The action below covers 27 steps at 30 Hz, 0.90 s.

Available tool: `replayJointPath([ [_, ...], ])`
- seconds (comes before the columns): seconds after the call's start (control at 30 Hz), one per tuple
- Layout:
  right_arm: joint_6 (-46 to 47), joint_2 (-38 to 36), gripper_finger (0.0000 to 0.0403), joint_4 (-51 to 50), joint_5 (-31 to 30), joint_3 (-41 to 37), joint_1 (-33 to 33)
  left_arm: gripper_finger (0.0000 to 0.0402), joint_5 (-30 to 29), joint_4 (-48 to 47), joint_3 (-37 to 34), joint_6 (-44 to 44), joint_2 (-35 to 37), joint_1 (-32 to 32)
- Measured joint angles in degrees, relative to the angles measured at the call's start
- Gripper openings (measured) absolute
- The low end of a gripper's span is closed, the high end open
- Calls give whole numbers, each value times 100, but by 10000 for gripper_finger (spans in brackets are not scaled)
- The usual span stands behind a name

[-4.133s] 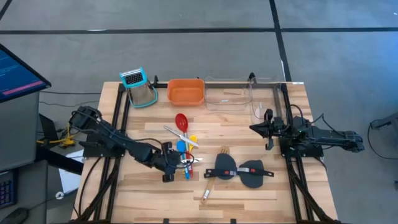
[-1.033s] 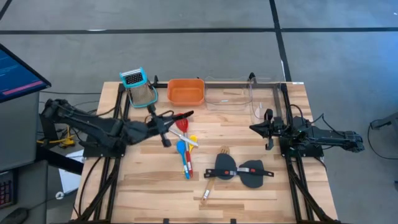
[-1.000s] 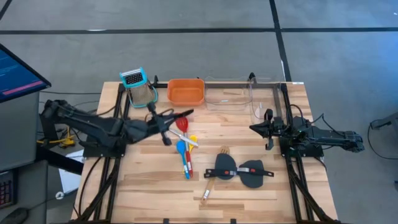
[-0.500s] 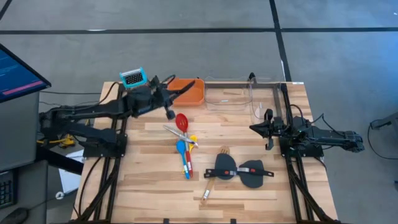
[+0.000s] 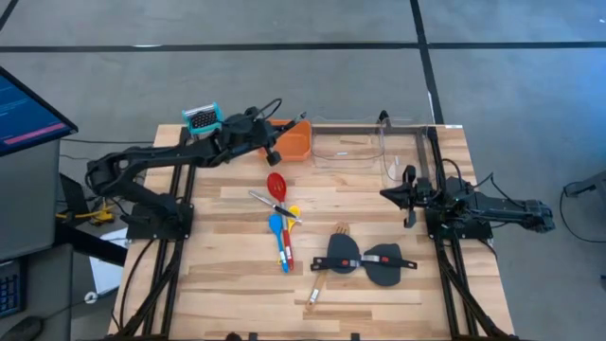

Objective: Pick & Place Kitchen Items
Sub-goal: Put the silver knife into the orange bin

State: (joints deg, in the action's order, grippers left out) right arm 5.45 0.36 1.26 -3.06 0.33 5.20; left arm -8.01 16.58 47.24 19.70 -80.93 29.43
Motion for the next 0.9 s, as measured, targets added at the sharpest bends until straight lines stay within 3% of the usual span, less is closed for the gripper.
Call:
replayJointPath([
  [0.43, 7, 0, 0, 0, -1, -1, 113, 8, 308, 1061, -2, -238, -1233, 490],
  [0.9, 7, -2, 0, 0, 2, 0, 172, 8, 304, 1194, -7, -550, -2043, 861],
])
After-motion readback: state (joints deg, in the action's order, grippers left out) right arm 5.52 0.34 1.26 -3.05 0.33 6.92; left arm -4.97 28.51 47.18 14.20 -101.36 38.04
